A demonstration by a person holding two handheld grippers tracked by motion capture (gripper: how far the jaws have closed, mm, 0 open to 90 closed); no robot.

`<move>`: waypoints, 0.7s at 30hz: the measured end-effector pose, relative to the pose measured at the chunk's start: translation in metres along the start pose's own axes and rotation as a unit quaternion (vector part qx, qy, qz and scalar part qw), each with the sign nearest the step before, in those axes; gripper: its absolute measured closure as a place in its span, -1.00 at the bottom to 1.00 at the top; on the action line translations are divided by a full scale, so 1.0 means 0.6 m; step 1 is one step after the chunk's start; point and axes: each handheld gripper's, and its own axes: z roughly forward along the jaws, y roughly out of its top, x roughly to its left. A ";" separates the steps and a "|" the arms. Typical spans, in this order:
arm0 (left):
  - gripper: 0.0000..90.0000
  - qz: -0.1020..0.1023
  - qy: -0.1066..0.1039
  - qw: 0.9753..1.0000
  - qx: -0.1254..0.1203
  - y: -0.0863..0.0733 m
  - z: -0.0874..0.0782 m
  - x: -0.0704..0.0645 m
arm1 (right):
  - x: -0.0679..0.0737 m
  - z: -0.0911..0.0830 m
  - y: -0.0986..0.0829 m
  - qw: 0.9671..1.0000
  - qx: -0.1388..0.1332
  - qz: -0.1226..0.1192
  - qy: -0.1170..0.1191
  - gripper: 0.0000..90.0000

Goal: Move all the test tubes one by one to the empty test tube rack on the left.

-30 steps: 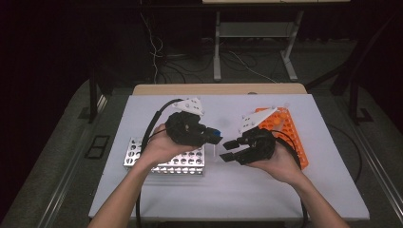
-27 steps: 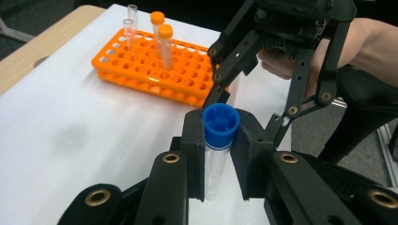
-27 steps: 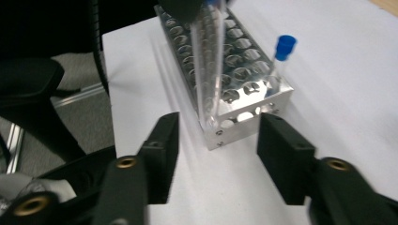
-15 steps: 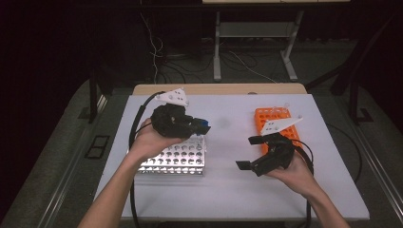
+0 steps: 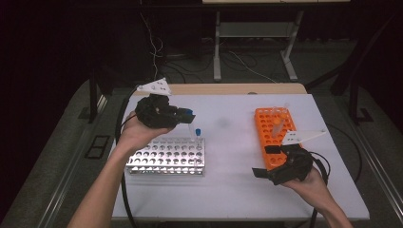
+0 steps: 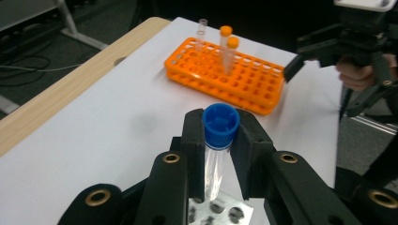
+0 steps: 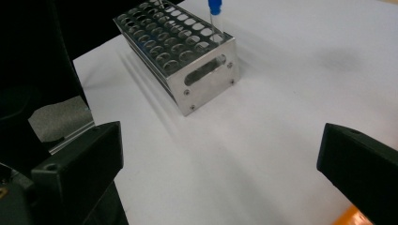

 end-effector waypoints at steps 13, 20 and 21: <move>0.67 -0.021 0.025 0.999 0.006 -0.031 0.026 0.043 | -0.007 -0.030 -0.037 1.000 -0.010 0.013 -0.011 -0.99; 0.67 -0.033 0.028 0.999 0.009 -0.049 0.048 0.059 | -0.006 -0.037 -0.052 1.000 -0.014 0.014 -0.013 -0.99; 0.67 -0.036 0.027 0.999 0.008 -0.052 0.052 0.061 | -0.006 -0.037 -0.054 1.000 -0.015 0.014 -0.013 -0.99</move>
